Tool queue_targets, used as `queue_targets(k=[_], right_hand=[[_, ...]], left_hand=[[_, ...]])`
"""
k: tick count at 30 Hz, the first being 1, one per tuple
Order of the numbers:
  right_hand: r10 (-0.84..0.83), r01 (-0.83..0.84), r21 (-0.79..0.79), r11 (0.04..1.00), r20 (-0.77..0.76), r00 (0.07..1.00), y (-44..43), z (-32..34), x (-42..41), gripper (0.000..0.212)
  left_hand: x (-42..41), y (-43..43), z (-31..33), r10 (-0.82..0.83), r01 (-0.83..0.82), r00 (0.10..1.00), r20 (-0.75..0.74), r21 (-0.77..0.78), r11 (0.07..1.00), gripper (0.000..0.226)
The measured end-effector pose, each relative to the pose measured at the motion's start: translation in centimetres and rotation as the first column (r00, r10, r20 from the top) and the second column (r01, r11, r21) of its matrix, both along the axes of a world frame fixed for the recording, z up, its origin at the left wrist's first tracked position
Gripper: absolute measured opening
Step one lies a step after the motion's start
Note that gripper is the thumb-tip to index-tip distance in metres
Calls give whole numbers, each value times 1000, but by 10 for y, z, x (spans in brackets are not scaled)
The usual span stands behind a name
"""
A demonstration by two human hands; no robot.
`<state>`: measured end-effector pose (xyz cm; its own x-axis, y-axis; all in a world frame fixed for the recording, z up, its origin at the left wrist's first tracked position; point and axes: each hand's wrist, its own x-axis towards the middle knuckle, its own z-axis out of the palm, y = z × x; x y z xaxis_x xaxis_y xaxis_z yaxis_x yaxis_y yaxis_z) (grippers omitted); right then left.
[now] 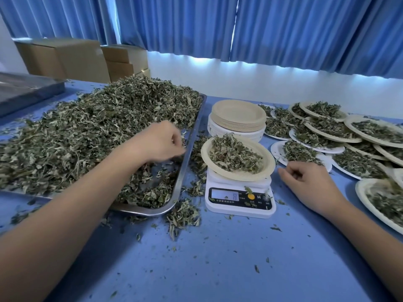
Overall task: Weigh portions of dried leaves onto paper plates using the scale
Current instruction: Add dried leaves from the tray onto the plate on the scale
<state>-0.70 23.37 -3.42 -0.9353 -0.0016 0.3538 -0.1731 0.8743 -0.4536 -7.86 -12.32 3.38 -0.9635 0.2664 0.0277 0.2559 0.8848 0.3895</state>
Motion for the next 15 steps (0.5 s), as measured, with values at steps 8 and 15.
queue_targets(k=[8,15], right_hand=[[29,-27,-47,999,43,999,-1,6,5,43],[45,-43,-49,998,45,998,1,4,4,42]], left_hand=[[-22,79,22,-338,349,920,-199,24,937,38],[-27,105,23,-439,437,871,-221,-59,897,4]])
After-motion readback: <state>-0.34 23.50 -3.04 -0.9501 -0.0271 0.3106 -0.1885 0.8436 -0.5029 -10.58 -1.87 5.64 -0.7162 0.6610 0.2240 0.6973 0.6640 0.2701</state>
